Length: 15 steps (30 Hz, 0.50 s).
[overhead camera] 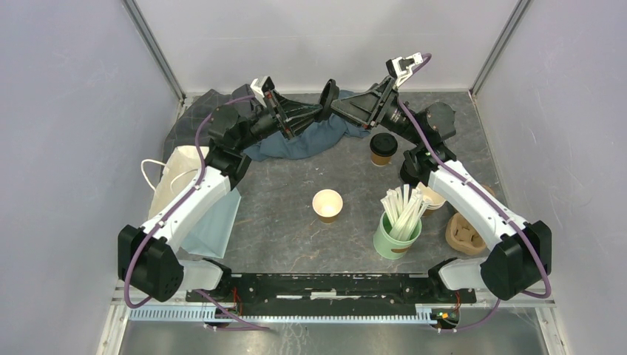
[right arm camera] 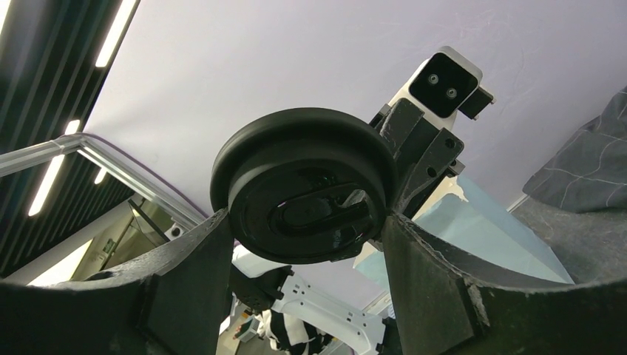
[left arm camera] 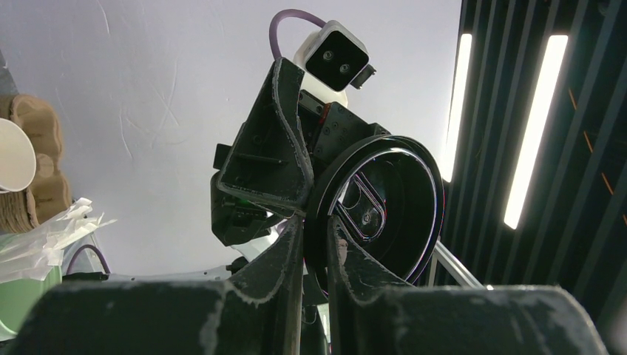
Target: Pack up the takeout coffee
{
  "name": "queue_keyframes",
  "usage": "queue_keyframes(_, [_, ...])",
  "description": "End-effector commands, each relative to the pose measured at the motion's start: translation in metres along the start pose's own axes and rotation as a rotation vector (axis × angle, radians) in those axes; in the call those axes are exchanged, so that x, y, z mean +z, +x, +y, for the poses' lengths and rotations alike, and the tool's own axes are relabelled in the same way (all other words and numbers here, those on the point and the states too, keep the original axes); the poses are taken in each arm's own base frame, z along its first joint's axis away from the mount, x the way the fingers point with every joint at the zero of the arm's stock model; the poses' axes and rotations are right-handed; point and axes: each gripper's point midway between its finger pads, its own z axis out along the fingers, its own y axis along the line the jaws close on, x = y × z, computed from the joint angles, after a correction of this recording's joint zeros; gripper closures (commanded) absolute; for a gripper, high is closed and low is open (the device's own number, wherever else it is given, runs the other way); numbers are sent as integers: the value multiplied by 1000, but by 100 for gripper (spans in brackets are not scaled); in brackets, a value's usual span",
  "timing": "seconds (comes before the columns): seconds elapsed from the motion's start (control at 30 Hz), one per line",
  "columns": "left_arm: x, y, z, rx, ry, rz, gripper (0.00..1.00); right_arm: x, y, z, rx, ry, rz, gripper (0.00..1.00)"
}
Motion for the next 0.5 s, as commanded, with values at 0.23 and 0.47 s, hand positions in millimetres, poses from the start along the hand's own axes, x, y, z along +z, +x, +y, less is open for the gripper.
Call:
queue_keyframes(0.23, [-6,6,1,-16,0,11,89,0,-9,28,-52,-90,-45,36])
queue_keyframes(0.47, [-8,5,7,-7,-19,-3,65,-2,-6,26,-47,-82,-44,37])
